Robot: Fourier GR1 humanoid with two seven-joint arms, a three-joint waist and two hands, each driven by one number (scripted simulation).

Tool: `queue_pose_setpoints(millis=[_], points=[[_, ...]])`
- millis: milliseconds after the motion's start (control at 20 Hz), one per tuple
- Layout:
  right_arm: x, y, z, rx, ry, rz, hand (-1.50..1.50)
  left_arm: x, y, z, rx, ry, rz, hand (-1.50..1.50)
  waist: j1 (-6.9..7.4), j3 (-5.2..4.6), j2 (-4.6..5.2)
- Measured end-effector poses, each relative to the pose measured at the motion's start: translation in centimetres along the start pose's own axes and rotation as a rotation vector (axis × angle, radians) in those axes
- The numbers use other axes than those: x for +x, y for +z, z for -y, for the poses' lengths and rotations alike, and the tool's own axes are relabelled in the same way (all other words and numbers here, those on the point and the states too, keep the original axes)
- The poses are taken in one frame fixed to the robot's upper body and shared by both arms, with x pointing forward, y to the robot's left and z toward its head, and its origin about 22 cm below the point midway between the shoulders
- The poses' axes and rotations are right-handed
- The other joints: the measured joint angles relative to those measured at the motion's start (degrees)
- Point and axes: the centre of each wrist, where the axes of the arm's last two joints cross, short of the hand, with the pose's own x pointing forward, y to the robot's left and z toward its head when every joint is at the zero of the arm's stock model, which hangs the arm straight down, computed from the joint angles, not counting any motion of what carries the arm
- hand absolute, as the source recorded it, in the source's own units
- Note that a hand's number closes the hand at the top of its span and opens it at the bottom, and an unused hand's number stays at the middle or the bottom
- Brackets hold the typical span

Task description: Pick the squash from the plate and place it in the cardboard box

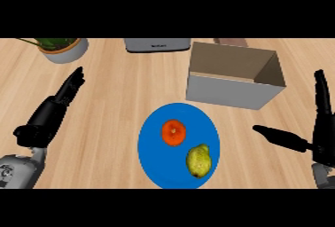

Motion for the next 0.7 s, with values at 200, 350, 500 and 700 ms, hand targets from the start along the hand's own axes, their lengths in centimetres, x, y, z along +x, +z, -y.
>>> queue_pose_setpoints(millis=[200, 350, 500, 700], points=[[1.5, 2.3, -0.4, 0.080, 0.159, 0.028, -1.50, 0.1, 0.1, -0.2, -0.028, -0.016, 0.013, 0.00, 0.92, 0.01, 0.21], [2.7, 3.7, -1.0, 0.173, 0.261, -0.013, -1.50, 0.1, 0.0, -0.2, -0.043, -0.018, 0.019, 0.00, 1.58, -0.01, 0.44], [4.4, 4.7, -1.6, 0.282, 0.371, -0.067, -1.50, 0.3, -0.2, 0.0, -0.059, -0.016, 0.029, 0.00, 2.61, -0.03, 0.65], [7.3, 5.6, -3.2, 0.411, 0.494, -0.138, -1.50, 0.8, -0.8, 0.5, -0.085, -0.010, 0.048, 0.00, 4.21, 0.03, 1.02]])
